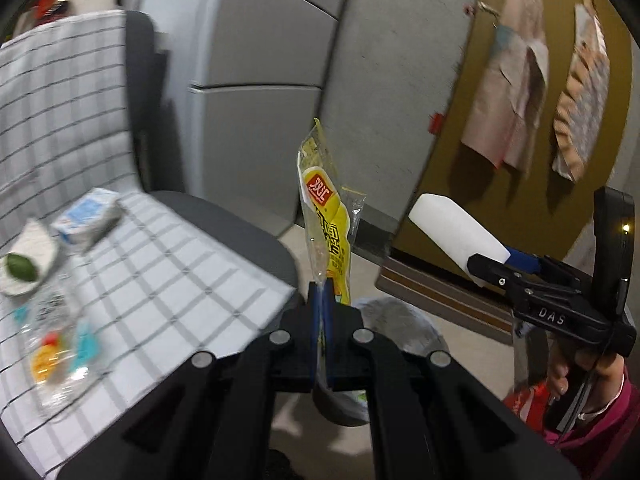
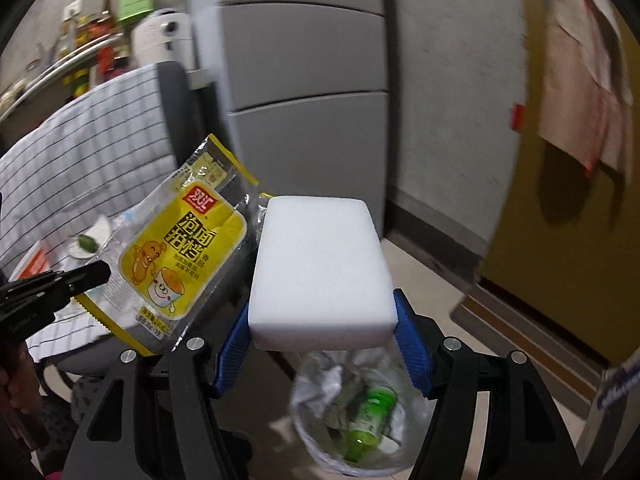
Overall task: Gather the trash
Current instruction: 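Carry sponge and wrapper over the trash bin and open both grippers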
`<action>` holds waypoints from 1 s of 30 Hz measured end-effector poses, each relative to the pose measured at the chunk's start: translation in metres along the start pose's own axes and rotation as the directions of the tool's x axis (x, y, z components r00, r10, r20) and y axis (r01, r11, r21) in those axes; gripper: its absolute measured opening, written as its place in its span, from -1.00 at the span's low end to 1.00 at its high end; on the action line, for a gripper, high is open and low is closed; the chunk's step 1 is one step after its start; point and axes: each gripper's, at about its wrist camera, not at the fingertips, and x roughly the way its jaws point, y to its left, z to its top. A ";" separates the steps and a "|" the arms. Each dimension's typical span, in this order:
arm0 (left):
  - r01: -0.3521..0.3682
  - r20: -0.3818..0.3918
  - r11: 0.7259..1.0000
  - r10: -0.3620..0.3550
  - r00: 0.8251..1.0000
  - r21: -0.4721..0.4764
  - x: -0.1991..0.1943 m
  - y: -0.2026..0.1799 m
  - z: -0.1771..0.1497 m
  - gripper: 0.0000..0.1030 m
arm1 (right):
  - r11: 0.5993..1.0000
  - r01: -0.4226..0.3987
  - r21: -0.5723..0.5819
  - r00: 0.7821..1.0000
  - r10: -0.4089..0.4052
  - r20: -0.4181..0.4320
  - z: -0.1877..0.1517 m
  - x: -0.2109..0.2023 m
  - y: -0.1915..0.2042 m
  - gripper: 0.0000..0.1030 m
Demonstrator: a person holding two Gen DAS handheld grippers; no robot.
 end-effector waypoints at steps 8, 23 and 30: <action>0.052 -0.147 0.996 -0.041 0.988 0.072 0.077 -0.042 -0.011 -1.00 | 0.993 0.061 0.102 0.996 -0.053 -0.078 -0.030 0.028 -0.054 0.29; 0.070 -0.336 0.996 -0.046 0.941 0.059 0.150 -0.053 -0.035 -0.05 | 0.975 0.105 0.198 0.959 -0.046 -0.281 -0.070 0.079 -0.091 0.54; 0.009 -0.255 1.000 -0.002 0.967 0.027 0.106 -0.026 -0.017 -0.05 | 0.976 0.085 0.199 0.977 -0.043 -0.208 -0.046 0.061 -0.081 0.54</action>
